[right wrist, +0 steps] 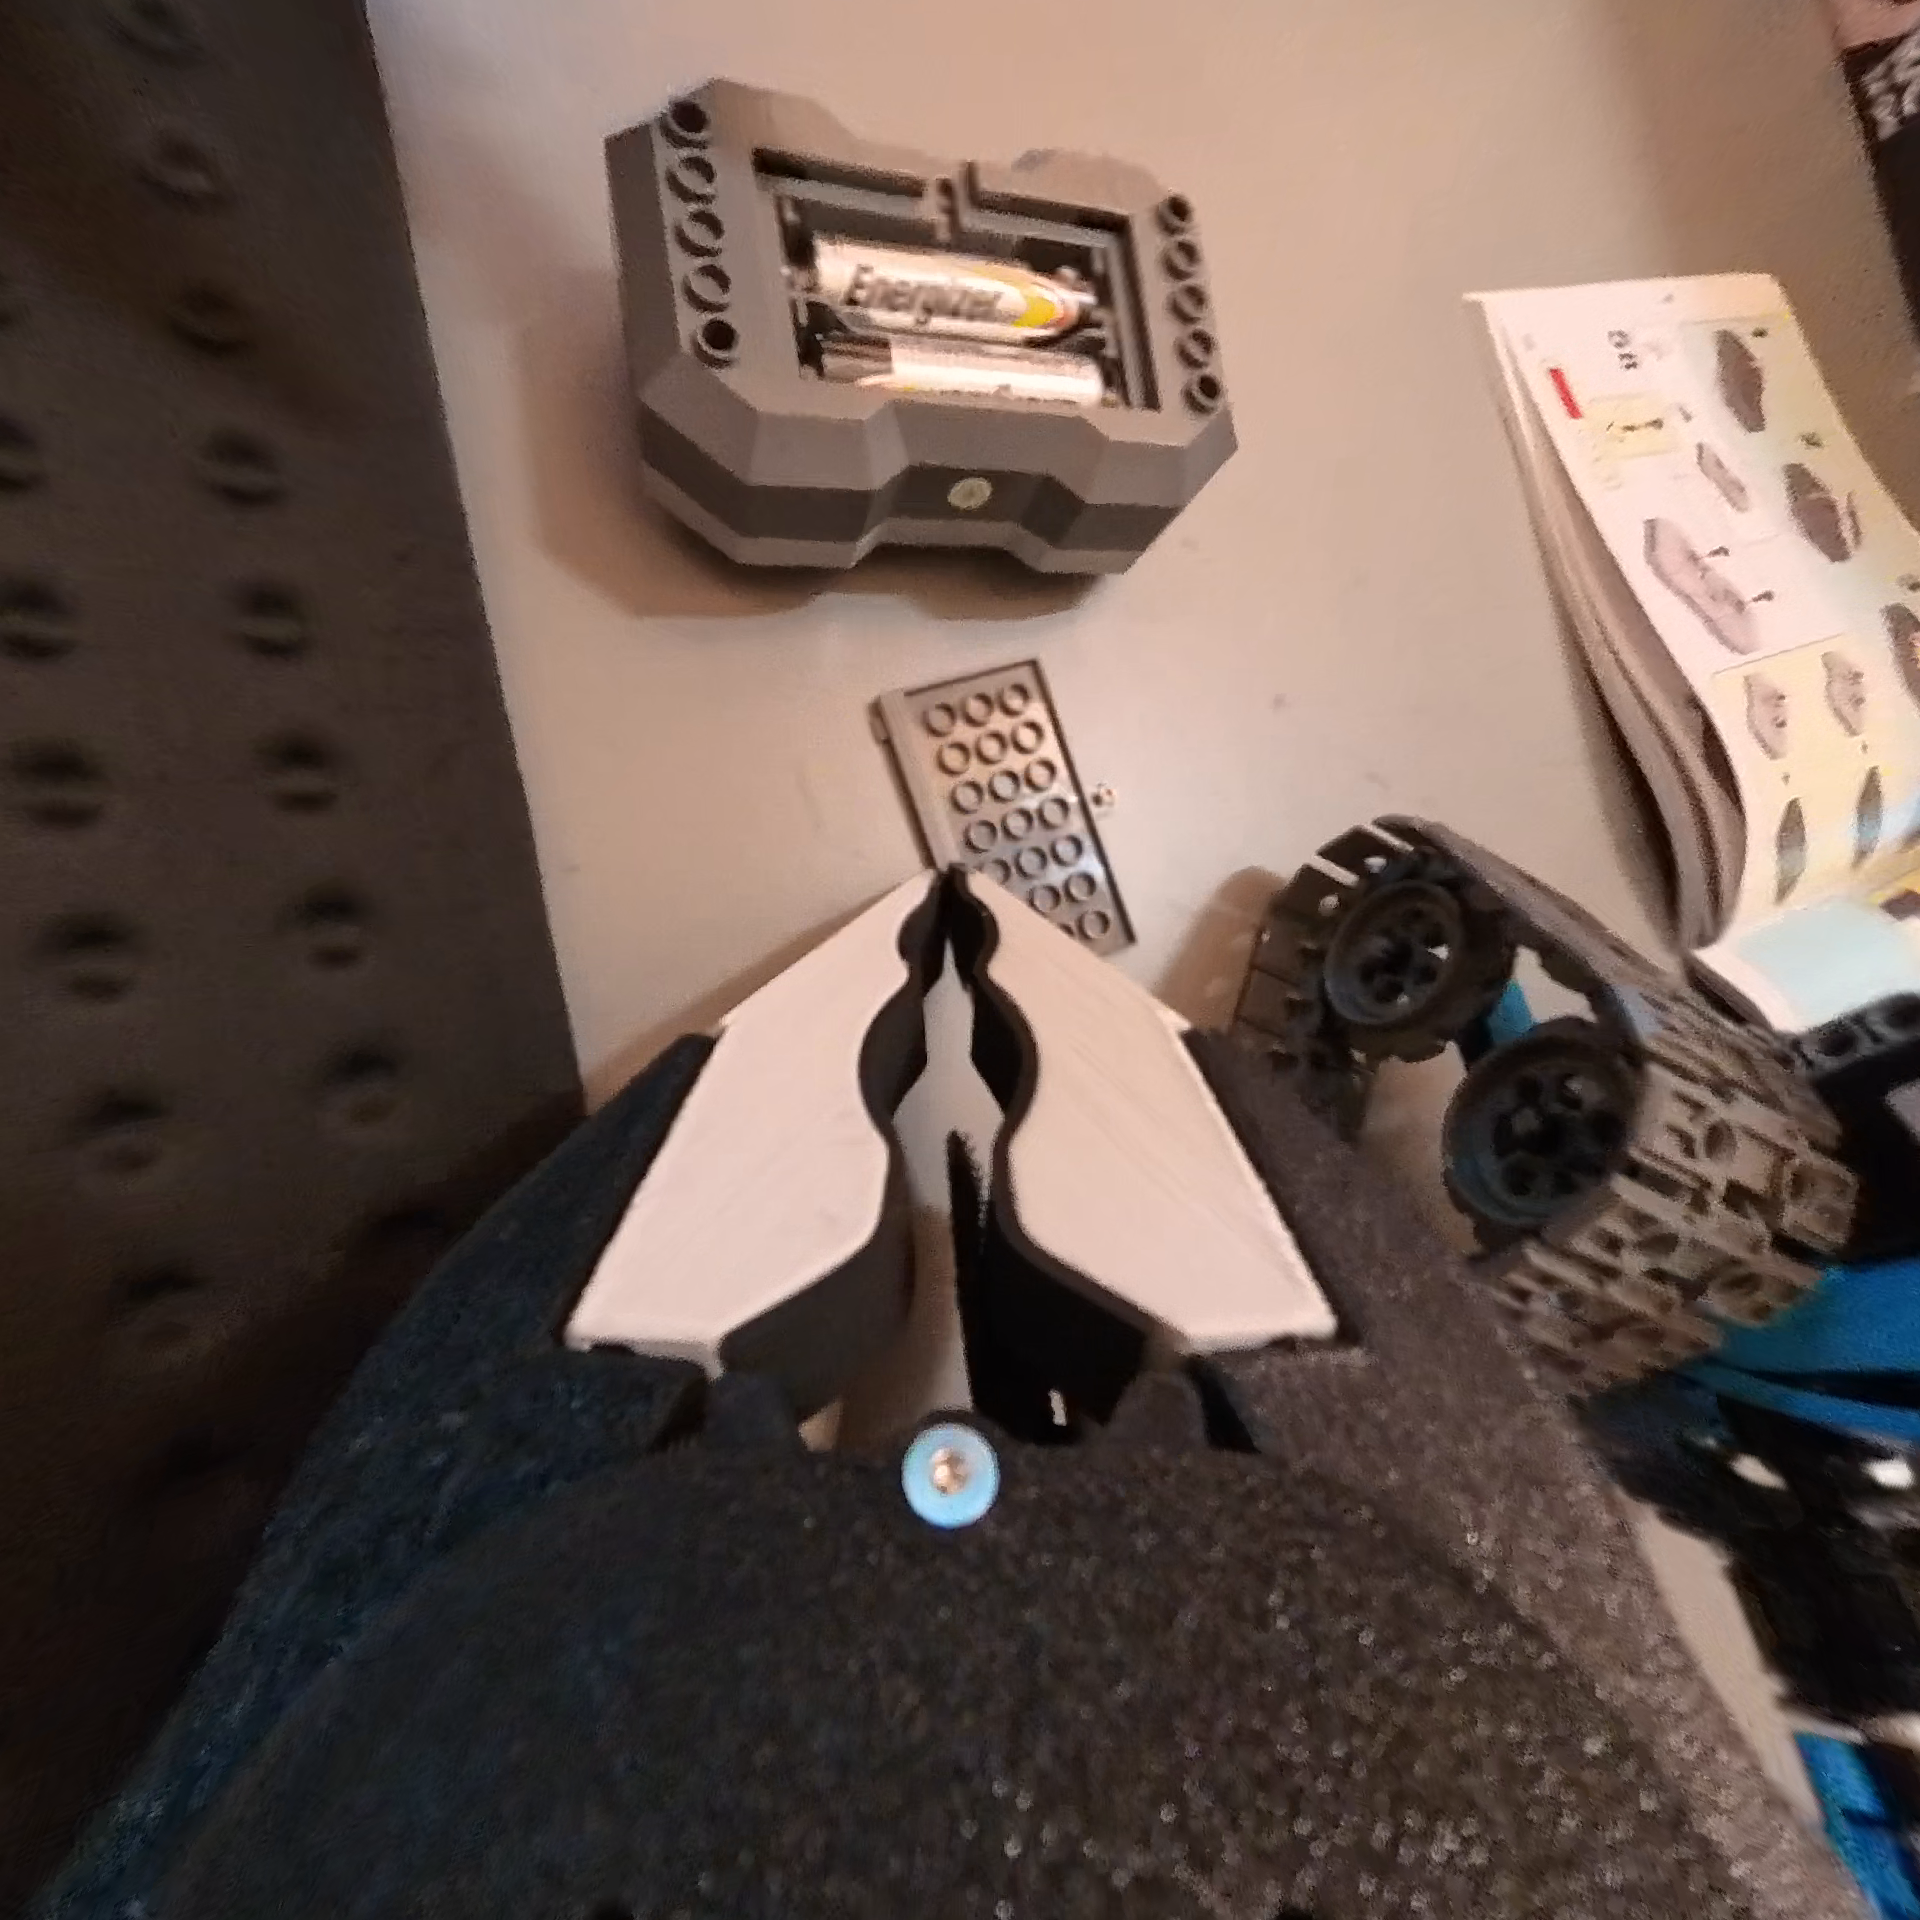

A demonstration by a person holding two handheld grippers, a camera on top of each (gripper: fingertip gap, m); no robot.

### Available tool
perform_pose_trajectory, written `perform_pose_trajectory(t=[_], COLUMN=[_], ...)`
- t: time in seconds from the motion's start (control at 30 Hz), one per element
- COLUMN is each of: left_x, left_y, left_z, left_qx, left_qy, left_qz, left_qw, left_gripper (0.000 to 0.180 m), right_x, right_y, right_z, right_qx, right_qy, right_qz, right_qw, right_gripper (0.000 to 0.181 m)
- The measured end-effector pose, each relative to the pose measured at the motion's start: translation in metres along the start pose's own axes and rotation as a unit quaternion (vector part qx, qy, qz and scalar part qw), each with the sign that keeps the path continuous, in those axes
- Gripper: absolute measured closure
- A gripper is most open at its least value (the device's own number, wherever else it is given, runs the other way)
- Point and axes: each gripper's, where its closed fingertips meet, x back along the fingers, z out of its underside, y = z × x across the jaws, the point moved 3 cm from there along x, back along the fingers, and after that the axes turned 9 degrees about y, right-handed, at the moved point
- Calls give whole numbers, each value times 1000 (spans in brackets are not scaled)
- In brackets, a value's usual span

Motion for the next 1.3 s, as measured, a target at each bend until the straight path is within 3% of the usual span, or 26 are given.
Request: perform_pose_trajectory(t=[0.33, 0.4, 0.47, 1.0, 1.07, 1.1, 1.3], left_x=[-13, -14, -13, -1, -10, -14, -29], left_y=[-8, -7, -8, -3, -8, -11, -19], left_z=[-2, -1, 0, 15, 16, 15, 8], left_qx=[-12, -11, -10, 4, -10, -16, -42], left_qy=[14, 15, 17, 25, 40, 42, 55], left_qz=[5, 4, 5, 23, 23, 24, 14], left_qw=[1000, 1000, 1000, 999, 999, 999, 998], left_gripper=[128, 128, 128, 128, 128, 129, 129], right_x=[22, 8, 0, -4, -2, 0, 3], right_y=[-7, -9, -13, -6, -3, -3, -5], right_z=[1, 3, 2, -2, 0, 1, 8], right_qx=[-101, -126, -129, -97, -84, -76, -72], right_qy=[-43, -17, -2, -7, -10, -10, -9], right_qz=[-32, -40, -25, -65, -63, -56, -51], right_qw=[993, 991, 991, 993, 994, 995, 996], right_gripper=[180, 135, 128, 148, 155, 167, 168])
